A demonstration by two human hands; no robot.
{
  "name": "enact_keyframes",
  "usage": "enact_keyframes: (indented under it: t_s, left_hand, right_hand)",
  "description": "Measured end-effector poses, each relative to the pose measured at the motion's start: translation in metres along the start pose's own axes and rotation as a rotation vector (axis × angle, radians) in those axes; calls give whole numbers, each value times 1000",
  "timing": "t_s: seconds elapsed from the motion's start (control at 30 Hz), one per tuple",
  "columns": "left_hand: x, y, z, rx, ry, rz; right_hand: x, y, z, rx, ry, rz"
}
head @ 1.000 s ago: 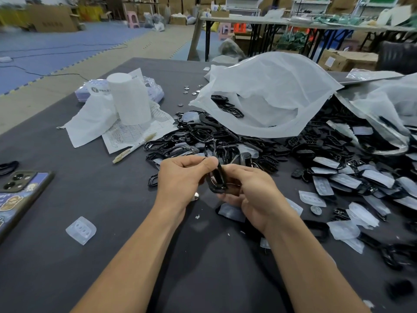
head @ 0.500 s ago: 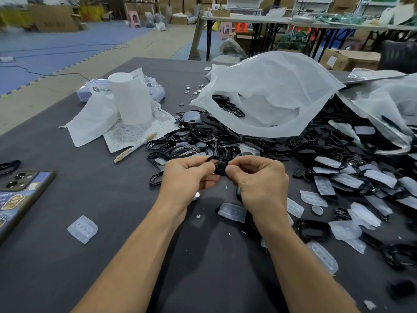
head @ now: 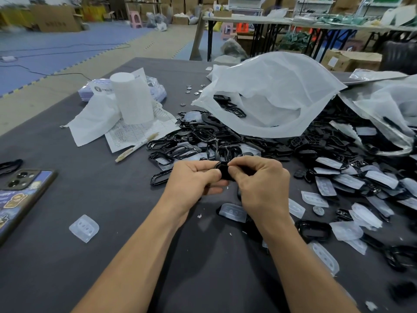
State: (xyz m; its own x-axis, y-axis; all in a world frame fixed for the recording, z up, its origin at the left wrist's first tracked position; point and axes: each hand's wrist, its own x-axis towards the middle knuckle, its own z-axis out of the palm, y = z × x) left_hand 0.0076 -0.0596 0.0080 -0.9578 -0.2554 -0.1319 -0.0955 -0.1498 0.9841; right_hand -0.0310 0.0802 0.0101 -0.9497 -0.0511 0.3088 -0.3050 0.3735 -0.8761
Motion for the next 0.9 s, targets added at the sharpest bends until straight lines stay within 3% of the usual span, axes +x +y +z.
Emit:
enact_keyframes:
  t_s: [0.1,0.2,0.33,0.43,0.5,0.57,0.73,0.9]
  left_hand:
    - [-1,-1,2,7,37,31]
    - [-1,-1,3,17,58,68]
    - [-1,-1,4,-3,129,129]
    - [0,-7,8,-62,220,187]
    - [0,-10,10,-20,179,195]
    - [-2,-12,14,8,97,176]
    - [2,-13,11,-13,178,197]
    - [14,-3,-5,-71,428,195]
  right_hand:
    - [-2,0,4,-87,67,-93]
    - [-2,0,3,-81,104,-57]
    - [2,-1,3,-18,-109,87]
    - [3,-2,6,228,-102,238]
    - [0,-5,9,456,-59,334]
    - [-2,-5,11,532,-41,361]
    - [-2,-4,13,419,-149,290]
    - [-11,-5,15,-91,-15,-2]
